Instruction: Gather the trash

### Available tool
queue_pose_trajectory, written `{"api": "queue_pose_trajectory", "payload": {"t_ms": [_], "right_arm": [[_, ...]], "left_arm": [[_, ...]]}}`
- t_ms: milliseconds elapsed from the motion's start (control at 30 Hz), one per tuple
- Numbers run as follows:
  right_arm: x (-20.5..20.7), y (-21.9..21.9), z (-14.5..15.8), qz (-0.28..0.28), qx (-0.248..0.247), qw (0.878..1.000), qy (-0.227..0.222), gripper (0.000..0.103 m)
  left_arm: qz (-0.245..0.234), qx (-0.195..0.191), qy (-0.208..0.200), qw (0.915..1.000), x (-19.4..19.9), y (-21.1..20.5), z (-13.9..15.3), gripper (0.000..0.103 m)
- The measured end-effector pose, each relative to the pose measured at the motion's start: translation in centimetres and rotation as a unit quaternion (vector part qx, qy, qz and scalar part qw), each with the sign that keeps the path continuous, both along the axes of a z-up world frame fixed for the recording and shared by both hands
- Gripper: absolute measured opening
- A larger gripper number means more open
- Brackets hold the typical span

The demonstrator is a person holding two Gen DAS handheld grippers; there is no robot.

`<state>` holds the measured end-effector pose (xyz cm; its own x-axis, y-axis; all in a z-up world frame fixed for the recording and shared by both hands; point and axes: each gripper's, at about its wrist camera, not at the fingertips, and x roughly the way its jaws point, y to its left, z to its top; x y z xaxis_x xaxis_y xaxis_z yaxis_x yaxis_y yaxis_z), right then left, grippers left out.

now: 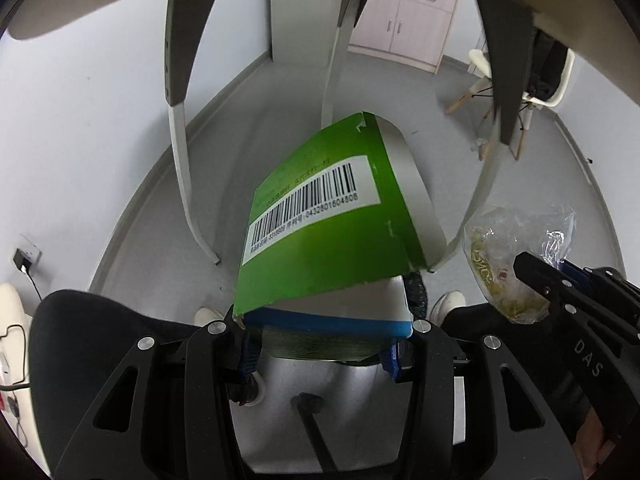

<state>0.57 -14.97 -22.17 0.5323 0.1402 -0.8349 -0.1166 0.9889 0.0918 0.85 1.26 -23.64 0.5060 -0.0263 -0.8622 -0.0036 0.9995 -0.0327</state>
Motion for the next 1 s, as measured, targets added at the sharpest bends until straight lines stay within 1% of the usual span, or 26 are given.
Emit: {"api": "queue_pose_trajectory", "payload": {"t_ms": [167, 367, 467, 500, 533, 733, 933, 1000], "right_arm": [[2.7, 0.7, -3.0, 0.003, -0.002, 0.999, 0.032, 0.020], [6.1, 0.9, -7.2, -0.001, 0.002, 0.996, 0.089, 0.020], [7.2, 1.8, -8.2, 0.002, -0.002, 0.995, 0.099, 0.020], [7.5, 1.9, -8.5, 0.003, -0.002, 0.995, 0.102, 0.020], [7.8, 2.1, -8.7, 0.005, -0.002, 0.995, 0.104, 0.020], [8.8, 3.0, -10.6, 0.011, -0.006, 0.993, 0.116, 0.020], [10.0, 4.0, -12.1, 0.018, -0.016, 0.991, 0.130, 0.020], [10.3, 4.4, -12.4, 0.021, -0.022, 0.991, 0.130, 0.021]], "left_arm": [[0.003, -0.007, 0.010, 0.9999, 2.6, 0.5, -1.7, 0.046], [0.006, -0.016, 0.027, 0.9995, 4.4, 1.6, -3.8, 0.046], [0.009, -0.020, 0.041, 0.9989, 5.2, 2.4, -5.0, 0.046], [0.010, -0.022, 0.045, 0.9987, 5.5, 2.3, -5.0, 0.046], [0.008, -0.019, 0.047, 0.9987, 5.1, 1.7, -5.6, 0.046], [0.008, -0.015, 0.063, 0.9979, 6.6, 1.7, -7.1, 0.046], [0.007, -0.030, 0.084, 0.9960, 7.9, 2.2, -8.5, 0.046], [0.005, -0.031, 0.084, 0.9960, 7.9, 2.3, -8.6, 0.046]]}}
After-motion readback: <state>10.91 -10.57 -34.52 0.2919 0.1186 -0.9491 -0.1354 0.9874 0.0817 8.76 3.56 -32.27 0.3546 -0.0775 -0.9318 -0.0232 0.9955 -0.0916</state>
